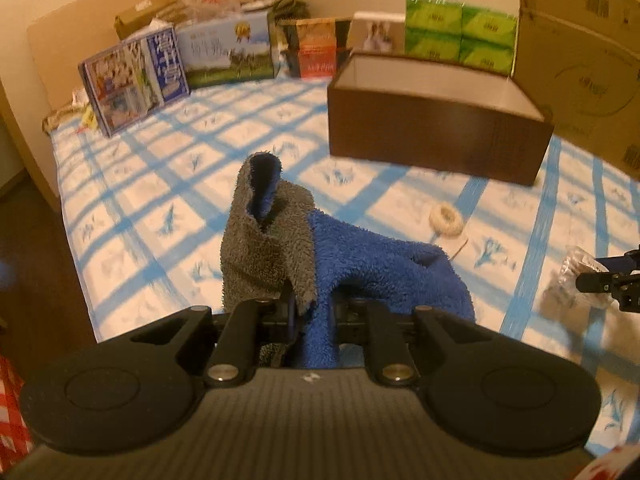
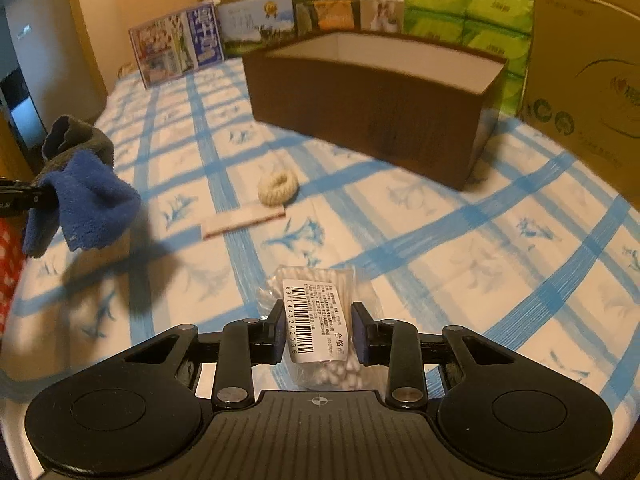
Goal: Organize soft objects
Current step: 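Carry the blue towel with the left tool while the right tool carries the swab bag to the box, then open the left tool over the box while the right tool releases the swab bag inside, then withdraw both tools from the box toward the hair tie and strip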
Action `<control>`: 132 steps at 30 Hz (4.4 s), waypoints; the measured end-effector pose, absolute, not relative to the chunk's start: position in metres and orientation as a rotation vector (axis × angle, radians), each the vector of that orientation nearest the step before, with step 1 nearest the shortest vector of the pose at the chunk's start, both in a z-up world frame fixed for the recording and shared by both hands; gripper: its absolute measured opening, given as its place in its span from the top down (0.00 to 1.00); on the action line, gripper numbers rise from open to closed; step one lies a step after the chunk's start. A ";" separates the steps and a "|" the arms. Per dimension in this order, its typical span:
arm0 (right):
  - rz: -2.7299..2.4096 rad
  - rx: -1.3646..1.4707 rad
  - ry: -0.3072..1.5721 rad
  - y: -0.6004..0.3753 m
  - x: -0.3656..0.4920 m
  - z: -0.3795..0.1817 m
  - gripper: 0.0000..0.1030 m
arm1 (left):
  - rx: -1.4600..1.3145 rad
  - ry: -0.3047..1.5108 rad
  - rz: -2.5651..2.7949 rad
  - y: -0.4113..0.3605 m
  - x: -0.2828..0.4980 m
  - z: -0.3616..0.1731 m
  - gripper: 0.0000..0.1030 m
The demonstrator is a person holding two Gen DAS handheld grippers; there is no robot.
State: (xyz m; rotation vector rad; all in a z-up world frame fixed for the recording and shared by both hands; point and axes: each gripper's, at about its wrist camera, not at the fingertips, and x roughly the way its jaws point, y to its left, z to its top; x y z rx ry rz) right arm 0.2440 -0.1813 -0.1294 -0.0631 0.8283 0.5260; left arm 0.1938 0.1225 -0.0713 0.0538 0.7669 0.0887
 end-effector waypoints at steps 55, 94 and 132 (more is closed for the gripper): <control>0.538 0.058 0.524 -0.205 0.461 0.008 0.68 | 0.177 0.626 -0.130 0.035 0.476 0.026 0.86; 0.489 0.097 0.608 -0.191 0.537 -0.031 0.68 | 0.215 0.739 -0.102 0.041 0.560 -0.030 0.69; 0.436 0.171 0.652 -0.213 0.479 -0.027 0.26 | 0.099 0.746 -0.133 0.064 0.460 -0.008 0.51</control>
